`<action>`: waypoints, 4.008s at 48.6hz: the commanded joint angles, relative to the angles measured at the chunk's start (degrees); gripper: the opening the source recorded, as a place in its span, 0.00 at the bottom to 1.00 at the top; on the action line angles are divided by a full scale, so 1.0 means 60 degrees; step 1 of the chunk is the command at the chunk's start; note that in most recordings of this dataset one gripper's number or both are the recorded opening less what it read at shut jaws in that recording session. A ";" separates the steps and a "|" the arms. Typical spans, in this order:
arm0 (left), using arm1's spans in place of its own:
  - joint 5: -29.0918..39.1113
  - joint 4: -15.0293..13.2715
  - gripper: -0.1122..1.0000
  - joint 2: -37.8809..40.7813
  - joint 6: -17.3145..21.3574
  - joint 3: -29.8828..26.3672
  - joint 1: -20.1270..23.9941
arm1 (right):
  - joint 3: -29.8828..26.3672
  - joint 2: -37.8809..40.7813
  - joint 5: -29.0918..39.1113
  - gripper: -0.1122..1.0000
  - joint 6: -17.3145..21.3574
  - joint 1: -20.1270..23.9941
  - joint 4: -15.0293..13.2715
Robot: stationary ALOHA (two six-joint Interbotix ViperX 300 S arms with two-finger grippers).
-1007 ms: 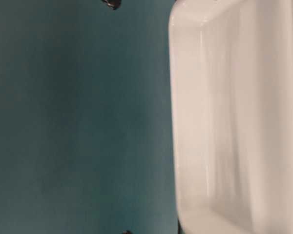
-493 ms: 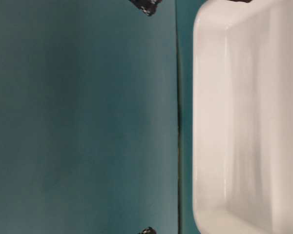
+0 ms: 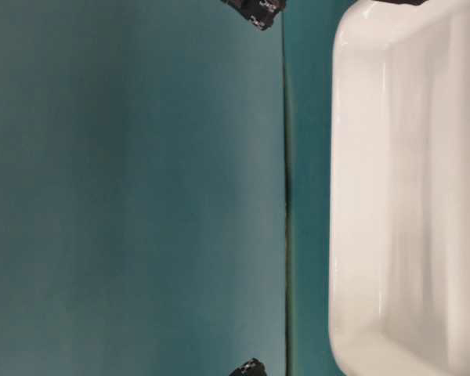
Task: Lift the white case with both hands.
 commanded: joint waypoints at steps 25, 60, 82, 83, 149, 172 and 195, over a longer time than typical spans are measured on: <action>-0.0117 0.0015 0.16 0.0249 -0.0308 0.0234 -0.0059 | 0.0220 0.0322 -0.0293 0.48 -0.0015 -0.0117 0.0015; -0.1348 0.0029 0.95 -0.0176 0.0146 0.0117 -0.0073 | 0.0029 -0.0352 0.0161 0.86 -0.0029 -0.0015 -0.0029; -0.0894 0.0029 0.95 -0.2563 0.1699 0.0044 -0.0073 | -0.0615 -0.3062 0.1348 0.86 -0.0059 -0.0103 -0.1831; -0.0894 0.0015 0.95 -0.2695 0.1846 0.0044 -0.0073 | -0.0630 -0.3179 0.1362 0.86 -0.0059 -0.0103 -0.1992; -0.0044 0.0029 0.94 -0.8247 0.9521 -0.0249 -0.0264 | -0.0513 -0.8525 0.0498 0.86 -0.4585 -0.0029 -0.6533; -0.0044 0.0015 0.94 -0.9082 1.0342 -0.0396 -0.0586 | -0.0469 -0.9434 0.0688 0.86 -0.5215 0.0381 -0.6533; 0.0000 0.0015 0.94 -0.9126 1.0327 -0.0410 -0.0586 | -0.0454 -0.9521 0.0776 0.86 -0.5317 0.0469 -0.6533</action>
